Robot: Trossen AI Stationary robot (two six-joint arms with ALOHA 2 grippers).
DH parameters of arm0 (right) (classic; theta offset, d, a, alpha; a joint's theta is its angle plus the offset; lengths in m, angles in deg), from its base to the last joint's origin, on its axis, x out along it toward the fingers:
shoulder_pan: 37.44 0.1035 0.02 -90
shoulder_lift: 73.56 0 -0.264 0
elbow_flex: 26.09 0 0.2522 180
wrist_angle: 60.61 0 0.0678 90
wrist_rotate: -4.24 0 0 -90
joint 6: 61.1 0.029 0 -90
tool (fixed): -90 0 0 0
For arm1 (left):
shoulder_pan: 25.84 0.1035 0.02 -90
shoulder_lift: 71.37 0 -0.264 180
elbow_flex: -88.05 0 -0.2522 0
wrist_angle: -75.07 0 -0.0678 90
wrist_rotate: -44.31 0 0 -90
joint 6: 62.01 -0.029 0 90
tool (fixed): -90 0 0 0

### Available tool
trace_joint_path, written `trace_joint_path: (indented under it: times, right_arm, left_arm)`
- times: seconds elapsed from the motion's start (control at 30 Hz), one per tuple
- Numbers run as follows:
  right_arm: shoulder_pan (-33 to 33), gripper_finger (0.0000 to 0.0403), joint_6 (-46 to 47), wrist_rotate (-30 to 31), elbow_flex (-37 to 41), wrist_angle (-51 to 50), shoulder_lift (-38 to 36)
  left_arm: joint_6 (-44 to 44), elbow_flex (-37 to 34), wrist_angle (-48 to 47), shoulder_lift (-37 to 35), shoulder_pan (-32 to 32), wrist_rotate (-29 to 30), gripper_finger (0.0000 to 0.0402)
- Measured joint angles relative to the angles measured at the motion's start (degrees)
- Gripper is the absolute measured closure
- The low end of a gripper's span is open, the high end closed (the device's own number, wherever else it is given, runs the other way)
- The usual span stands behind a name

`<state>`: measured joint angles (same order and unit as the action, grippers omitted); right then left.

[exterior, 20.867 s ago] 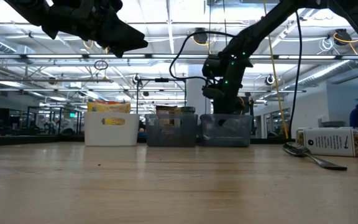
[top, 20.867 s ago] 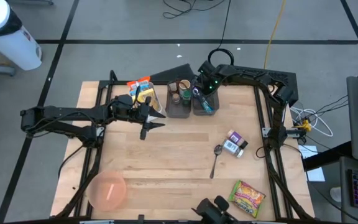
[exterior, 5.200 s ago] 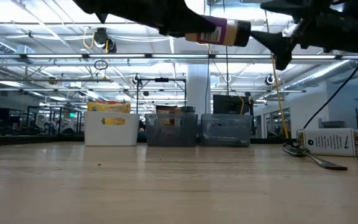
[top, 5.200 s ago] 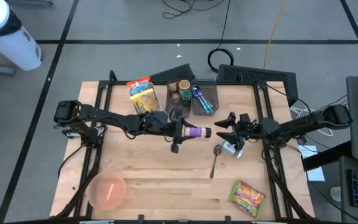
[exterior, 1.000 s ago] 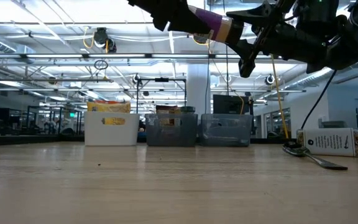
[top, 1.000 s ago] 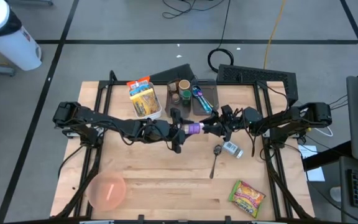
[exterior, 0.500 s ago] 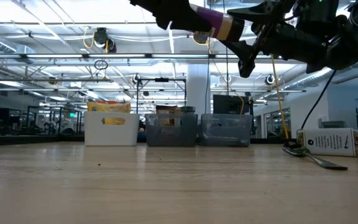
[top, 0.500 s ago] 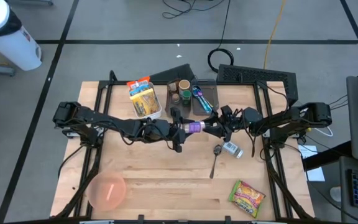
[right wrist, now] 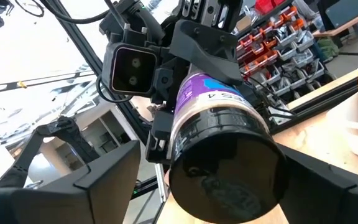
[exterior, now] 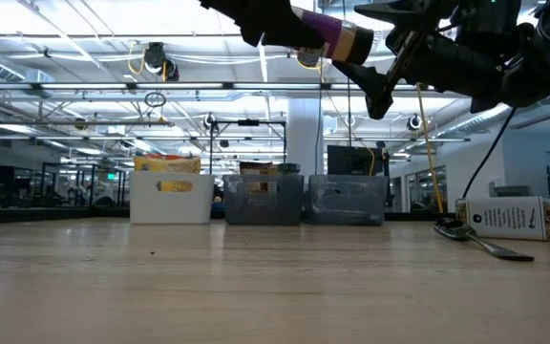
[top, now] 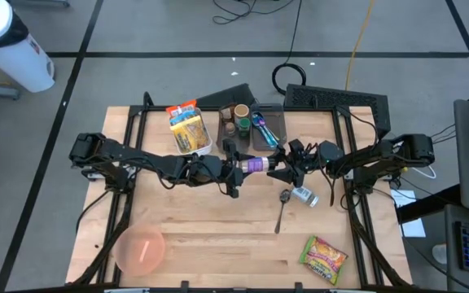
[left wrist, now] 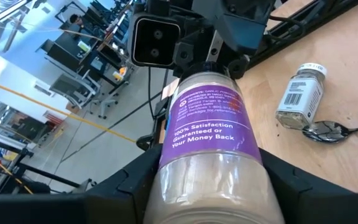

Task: Pick & Place Food Item
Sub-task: Put the purple seasoning bottle into the left black bin

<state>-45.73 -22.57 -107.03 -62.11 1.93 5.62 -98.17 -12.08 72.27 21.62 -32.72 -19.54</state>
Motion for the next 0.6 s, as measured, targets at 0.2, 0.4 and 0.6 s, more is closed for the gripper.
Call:
trace_joint_path:
  times: [0.2,0.4,0.6]
  right_arm:
    - [0.02,0.0099,-0.28,0.08,0.0,0.01,0.0]
    - [0.0,0.0136,-0.88,0.29,0.02,0.86,0.0]
    - [0.0,0.018,-1.76,1.37,0.07,1.1,0.0]
  left_arm:
    - [-0.01,0.01,-0.13,-0.04,0.0,-0.24,0.0206]
    - [-0.13,0.11,-0.02,-0.07,-0.02,-0.63,0.0198]
    - [-0.11,0.13,0.04,-0.11,-0.02,-1.02,0.0202]
